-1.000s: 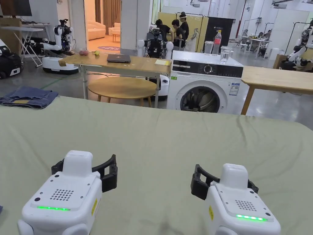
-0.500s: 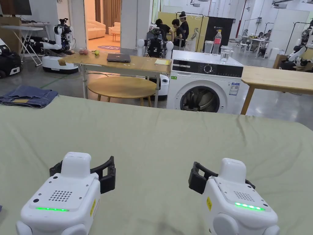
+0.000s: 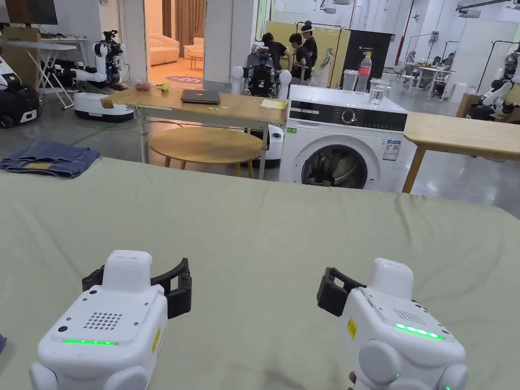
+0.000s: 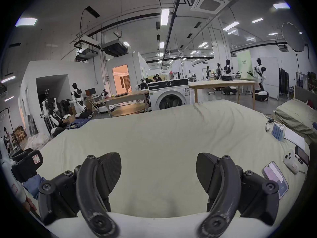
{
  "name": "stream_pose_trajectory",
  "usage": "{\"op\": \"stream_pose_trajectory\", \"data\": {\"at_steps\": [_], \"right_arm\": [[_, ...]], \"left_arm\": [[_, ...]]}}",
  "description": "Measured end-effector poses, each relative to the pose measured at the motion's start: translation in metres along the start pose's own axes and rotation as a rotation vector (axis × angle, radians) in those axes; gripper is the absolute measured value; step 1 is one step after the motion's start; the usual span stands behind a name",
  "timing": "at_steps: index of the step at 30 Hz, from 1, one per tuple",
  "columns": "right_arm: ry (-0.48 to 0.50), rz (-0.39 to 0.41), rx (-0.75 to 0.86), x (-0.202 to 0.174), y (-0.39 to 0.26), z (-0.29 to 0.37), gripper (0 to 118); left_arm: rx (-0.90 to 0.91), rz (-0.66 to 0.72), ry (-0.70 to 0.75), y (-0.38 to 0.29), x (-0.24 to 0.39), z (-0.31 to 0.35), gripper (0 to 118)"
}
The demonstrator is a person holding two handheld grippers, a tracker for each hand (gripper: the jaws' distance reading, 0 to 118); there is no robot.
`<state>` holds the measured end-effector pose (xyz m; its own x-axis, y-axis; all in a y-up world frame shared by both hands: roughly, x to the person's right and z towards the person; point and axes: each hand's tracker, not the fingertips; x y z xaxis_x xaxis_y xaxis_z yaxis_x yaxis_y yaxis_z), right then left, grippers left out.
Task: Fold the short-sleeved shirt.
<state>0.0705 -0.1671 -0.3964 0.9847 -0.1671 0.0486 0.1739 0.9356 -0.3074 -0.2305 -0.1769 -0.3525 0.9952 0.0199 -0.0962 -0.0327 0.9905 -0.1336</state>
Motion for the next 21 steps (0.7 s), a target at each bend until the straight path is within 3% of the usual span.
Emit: {"op": "stream_pose_trajectory", "data": {"at_steps": [13,21], "right_arm": [[-0.038,0.036,0.008,-0.0043,-0.0002,-0.0011,92],[-0.048,0.046,-0.013,-0.0050,-0.0005,-0.0074,92]], "left_arm": [[-0.020,-0.004,-0.049,0.0065,-0.0007,-0.0002,82],[-0.003,-0.062,0.037,0.0053,0.0037,-0.0018,82]]}}
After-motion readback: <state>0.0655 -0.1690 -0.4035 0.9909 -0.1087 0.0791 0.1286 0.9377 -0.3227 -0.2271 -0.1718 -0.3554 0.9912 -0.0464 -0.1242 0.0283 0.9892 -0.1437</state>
